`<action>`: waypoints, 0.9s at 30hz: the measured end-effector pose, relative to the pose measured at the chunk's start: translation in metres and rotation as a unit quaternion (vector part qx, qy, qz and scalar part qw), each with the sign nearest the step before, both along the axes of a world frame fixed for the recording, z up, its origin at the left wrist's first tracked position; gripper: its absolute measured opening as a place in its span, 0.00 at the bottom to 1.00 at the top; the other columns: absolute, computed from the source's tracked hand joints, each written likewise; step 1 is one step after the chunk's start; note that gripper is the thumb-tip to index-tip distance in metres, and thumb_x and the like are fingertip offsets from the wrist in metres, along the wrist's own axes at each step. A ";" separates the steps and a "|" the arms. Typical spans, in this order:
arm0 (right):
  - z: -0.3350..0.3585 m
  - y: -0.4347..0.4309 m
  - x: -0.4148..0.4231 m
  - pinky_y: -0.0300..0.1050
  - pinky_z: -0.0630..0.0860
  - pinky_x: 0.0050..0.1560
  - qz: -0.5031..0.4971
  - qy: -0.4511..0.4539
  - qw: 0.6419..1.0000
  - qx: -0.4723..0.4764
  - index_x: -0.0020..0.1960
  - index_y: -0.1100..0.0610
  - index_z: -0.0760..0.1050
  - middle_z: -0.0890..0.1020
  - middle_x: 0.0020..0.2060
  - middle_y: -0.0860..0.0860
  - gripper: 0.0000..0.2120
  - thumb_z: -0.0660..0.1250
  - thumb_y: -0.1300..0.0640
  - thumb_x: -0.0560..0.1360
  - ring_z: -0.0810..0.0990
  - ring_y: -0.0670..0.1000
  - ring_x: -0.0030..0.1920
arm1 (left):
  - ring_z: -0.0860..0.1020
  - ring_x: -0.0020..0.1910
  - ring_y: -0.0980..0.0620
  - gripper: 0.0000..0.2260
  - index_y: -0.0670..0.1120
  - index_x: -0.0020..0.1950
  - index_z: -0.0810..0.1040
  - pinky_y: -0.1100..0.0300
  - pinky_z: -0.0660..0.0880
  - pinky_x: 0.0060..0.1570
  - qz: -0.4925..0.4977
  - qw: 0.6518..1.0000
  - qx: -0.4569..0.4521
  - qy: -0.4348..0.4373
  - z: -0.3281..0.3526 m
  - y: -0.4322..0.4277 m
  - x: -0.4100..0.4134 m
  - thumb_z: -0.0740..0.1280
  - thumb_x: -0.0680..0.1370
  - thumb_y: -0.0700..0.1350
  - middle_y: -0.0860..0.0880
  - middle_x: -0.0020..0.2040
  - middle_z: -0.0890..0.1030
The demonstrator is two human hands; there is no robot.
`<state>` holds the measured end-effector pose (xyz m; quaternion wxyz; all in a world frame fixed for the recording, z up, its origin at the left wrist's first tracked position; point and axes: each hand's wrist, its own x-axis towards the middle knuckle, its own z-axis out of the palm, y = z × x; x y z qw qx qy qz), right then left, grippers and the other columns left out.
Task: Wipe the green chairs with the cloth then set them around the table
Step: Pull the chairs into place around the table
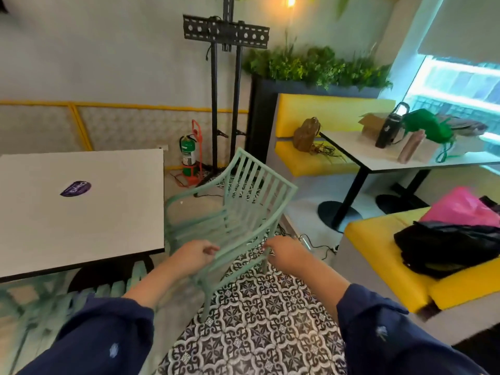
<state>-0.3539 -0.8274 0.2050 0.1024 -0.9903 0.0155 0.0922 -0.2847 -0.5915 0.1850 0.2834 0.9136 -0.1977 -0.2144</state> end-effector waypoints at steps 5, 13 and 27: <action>-0.020 -0.070 0.058 0.60 0.64 0.70 0.022 0.012 1.000 0.001 0.63 0.51 0.73 0.78 0.61 0.51 0.16 0.63 0.55 0.75 0.75 0.54 0.62 | 0.77 0.56 0.56 0.15 0.51 0.63 0.76 0.62 0.71 0.60 0.000 1.000 -0.001 0.031 -0.013 -0.081 0.049 0.65 0.77 0.45 0.52 0.61 0.80; -0.053 -0.179 0.204 0.51 0.71 0.64 0.049 0.036 0.998 -0.012 0.63 0.54 0.74 0.78 0.60 0.54 0.17 0.62 0.58 0.74 0.76 0.55 0.60 | 0.76 0.56 0.55 0.15 0.49 0.64 0.75 0.62 0.69 0.58 0.050 0.997 -0.027 0.051 -0.031 -0.183 0.189 0.64 0.78 0.43 0.49 0.63 0.78; -0.047 -0.320 0.486 0.59 0.61 0.68 0.158 0.071 0.981 -0.091 0.68 0.53 0.68 0.72 0.64 0.55 0.24 0.59 0.65 0.74 0.71 0.59 0.65 | 0.76 0.60 0.50 0.15 0.49 0.64 0.75 0.62 0.69 0.59 0.131 0.989 -0.027 0.067 -0.033 -0.340 0.398 0.63 0.77 0.44 0.48 0.63 0.78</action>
